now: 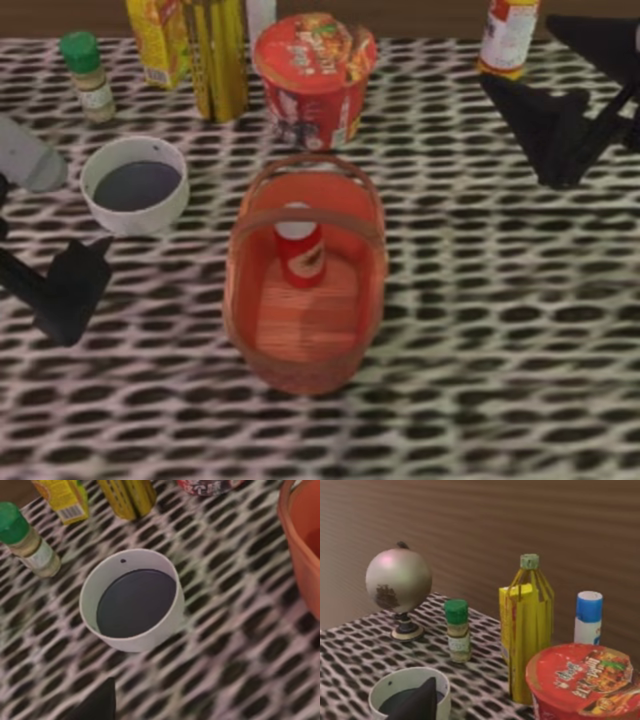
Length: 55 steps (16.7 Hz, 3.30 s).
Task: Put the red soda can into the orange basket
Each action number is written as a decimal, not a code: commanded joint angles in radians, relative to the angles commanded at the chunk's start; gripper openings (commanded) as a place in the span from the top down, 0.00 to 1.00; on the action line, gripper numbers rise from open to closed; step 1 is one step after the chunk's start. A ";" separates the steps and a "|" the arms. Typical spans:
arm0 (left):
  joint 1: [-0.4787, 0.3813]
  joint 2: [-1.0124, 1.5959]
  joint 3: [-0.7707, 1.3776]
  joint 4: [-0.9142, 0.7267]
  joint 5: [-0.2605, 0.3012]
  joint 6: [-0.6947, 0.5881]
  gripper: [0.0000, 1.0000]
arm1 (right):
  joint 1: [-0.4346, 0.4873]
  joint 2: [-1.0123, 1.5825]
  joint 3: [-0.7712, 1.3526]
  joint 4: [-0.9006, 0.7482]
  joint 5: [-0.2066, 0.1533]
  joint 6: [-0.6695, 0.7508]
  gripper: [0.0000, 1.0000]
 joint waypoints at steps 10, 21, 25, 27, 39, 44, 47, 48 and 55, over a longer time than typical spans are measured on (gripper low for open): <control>-0.270 0.918 0.872 -0.625 -0.021 0.416 0.00 | -0.140 -0.995 -0.441 -0.436 0.463 -0.047 0.00; -0.373 1.330 1.265 -0.873 -0.048 0.593 0.00 | -0.187 -1.392 -0.686 -0.694 0.650 -0.065 0.00; -0.369 1.328 1.258 -0.867 -0.047 0.593 0.00 | -0.187 -1.392 -0.686 -0.694 0.650 -0.065 0.00; -0.371 1.325 1.228 -0.841 -0.048 0.594 0.00 | -0.187 -1.392 -0.686 -0.694 0.650 -0.065 0.00; -0.372 1.318 1.167 -0.787 -0.048 0.594 0.38 | -0.187 -1.392 -0.686 -0.694 0.650 -0.065 0.00; -0.372 1.318 1.167 -0.787 -0.048 0.594 0.75 | -0.187 -1.392 -0.686 -0.694 0.650 -0.065 0.00; -0.372 1.318 1.167 -0.787 -0.048 0.594 0.98 | -0.187 -1.392 -0.686 -0.694 0.650 -0.065 0.00; -0.372 1.318 1.167 -0.787 -0.048 0.594 1.00 | -0.187 -1.392 -0.686 -0.694 0.650 -0.065 0.00; -0.372 1.318 1.167 -0.787 -0.048 0.594 1.00 | -0.187 -1.392 -0.686 -0.694 0.650 -0.065 0.00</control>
